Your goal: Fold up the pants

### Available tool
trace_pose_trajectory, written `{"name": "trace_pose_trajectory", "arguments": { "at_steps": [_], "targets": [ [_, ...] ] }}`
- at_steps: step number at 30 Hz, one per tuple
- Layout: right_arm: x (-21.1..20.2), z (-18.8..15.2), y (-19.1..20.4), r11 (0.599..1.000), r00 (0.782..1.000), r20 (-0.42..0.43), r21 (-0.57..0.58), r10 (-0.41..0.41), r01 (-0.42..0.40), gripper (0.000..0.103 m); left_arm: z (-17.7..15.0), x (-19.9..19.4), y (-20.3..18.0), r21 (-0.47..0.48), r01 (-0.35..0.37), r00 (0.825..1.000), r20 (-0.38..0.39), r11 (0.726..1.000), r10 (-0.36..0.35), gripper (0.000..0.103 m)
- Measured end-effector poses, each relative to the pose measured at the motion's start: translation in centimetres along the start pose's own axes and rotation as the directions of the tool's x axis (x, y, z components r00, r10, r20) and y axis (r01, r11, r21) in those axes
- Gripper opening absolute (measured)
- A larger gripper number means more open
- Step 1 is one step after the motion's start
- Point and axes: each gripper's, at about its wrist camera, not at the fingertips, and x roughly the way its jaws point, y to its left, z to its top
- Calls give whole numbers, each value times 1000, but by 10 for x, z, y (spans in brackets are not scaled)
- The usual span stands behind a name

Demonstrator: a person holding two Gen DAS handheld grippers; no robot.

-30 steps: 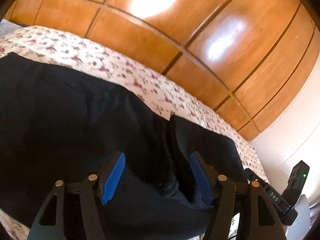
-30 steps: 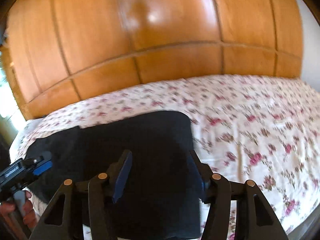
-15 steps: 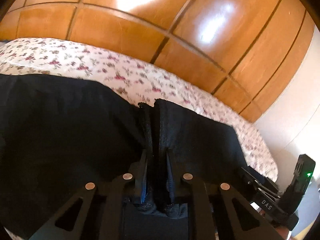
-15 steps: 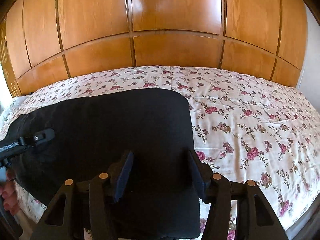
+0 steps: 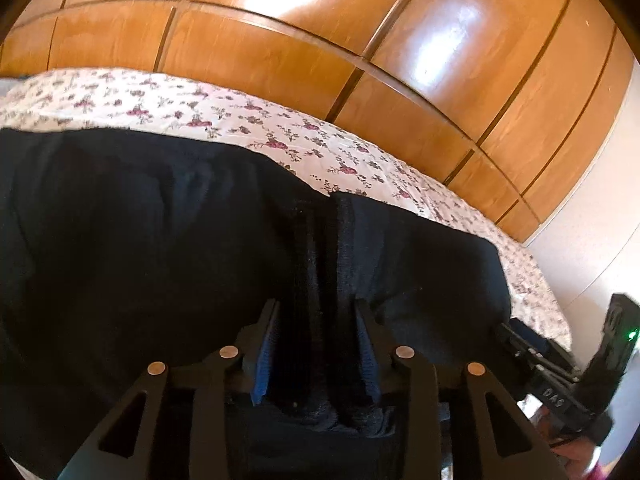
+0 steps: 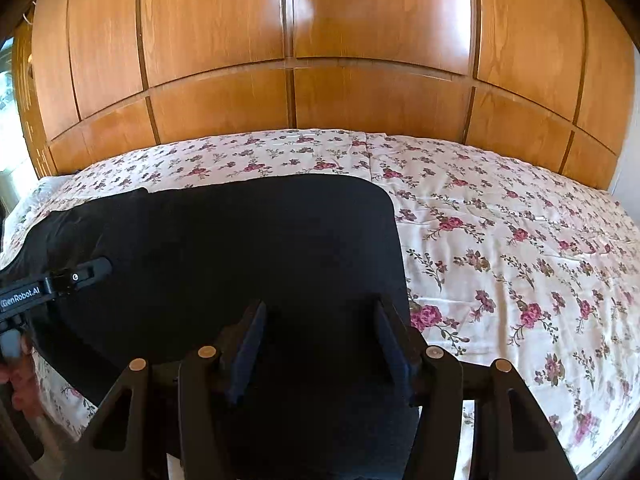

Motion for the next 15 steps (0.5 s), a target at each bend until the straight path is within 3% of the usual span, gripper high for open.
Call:
{"name": "trace_pose_trajectory", "arguments": {
  "at_steps": [8,15],
  "targets": [
    [-2,-2,1,1000,1000,14,8,1,-1,58,5,-23,18,-84,40,999,-15,996,-42,40],
    [-2,-2,1,1000,1000,16,20,-1,1,58,6,-73,76,-230,-40,995,81,972,60,40]
  ]
}}
